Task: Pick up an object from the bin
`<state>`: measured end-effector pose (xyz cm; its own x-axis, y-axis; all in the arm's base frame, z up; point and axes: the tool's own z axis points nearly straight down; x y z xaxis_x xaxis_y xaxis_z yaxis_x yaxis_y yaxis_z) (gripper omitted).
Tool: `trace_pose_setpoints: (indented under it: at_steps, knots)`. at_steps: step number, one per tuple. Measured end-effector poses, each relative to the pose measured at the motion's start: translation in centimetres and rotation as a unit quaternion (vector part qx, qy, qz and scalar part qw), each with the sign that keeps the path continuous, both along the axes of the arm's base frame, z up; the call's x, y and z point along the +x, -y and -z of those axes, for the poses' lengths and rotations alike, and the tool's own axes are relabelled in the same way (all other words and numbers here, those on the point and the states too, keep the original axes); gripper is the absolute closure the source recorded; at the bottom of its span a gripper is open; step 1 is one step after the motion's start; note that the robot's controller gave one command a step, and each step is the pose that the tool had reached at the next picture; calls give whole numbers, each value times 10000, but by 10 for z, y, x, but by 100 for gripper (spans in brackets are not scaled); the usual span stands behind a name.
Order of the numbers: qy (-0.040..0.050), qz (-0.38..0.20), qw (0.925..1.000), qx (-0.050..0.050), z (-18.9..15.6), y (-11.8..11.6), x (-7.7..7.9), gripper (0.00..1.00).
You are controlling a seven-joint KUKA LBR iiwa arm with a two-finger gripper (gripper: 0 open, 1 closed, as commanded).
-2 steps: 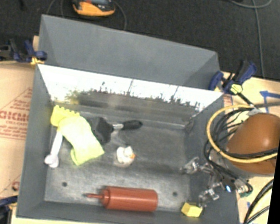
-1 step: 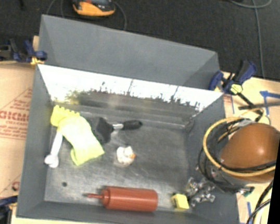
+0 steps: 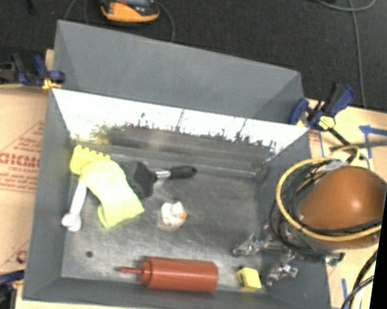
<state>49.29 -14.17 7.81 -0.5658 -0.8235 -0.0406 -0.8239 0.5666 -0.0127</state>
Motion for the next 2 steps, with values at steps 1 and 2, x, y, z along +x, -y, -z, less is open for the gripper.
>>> trace_pose_setpoints:
  at_steps: [1, 2]
  knots:
    - [-1, -1, 10000, -1, 0, 0, 0, 0]
    - [-133, -1031, 9945, -155, 5, -12, 9, 100]
